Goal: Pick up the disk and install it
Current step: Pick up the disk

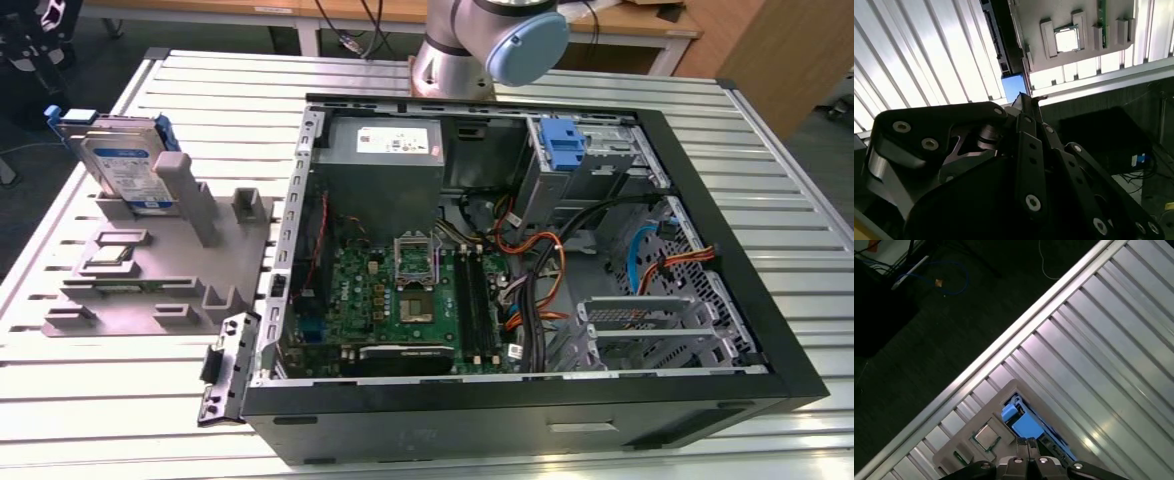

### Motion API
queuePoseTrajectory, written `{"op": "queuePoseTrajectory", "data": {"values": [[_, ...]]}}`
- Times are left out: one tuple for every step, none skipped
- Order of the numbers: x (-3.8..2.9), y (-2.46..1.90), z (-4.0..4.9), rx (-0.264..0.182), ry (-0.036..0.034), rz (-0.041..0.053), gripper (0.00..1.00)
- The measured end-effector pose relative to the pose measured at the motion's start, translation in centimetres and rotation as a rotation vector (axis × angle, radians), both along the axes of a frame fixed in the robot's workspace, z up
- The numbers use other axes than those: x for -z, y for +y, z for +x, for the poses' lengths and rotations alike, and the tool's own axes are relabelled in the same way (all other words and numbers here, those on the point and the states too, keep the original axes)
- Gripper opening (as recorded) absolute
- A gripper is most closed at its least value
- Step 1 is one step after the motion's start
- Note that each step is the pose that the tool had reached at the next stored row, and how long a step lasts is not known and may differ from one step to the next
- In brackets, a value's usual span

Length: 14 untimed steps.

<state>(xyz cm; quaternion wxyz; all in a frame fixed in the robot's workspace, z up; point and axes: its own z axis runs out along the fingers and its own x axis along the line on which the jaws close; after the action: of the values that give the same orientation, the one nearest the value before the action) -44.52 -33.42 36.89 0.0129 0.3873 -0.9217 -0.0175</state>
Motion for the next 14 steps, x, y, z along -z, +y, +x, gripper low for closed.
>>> {"op": "queuePoseTrajectory", "data": {"values": [[0.00,0.00,0.00,-0.014,0.0000,0.0000,0.10],[0.00,0.00,0.01,-0.028,0.0001,0.0000,0.10],[0.00,0.00,0.01,-0.042,0.0001,0.0000,0.10],[0.00,0.00,0.01,-0.056,0.0000,0.0000,0.10],[0.00,0.00,0.01,-0.070,0.0001,0.0000,0.10],[0.00,0.00,0.02,-0.080,0.0000,0.0000,0.10],[0.00,0.00,0.01,-0.082,0.0001,0.0000,0.10],[0.00,0.00,0.01,-0.082,0.0000,0.0000,0.10],[0.00,0.00,0.01,-0.082,0.0000,0.0000,0.10],[0.00,0.00,0.01,-0.082,0.0000,0.0000,0.10],[0.00,0.00,0.01,-0.082,0.0000,0.0000,0.10],[0.00,0.00,0.02,-0.082,0.0000,0.0000,0.10],[0.00,0.00,0.01,-0.082,0.0000,0.0000,0.10],[0.00,0.00,0.02,-0.082,0.0001,0.0000,0.10]]}}
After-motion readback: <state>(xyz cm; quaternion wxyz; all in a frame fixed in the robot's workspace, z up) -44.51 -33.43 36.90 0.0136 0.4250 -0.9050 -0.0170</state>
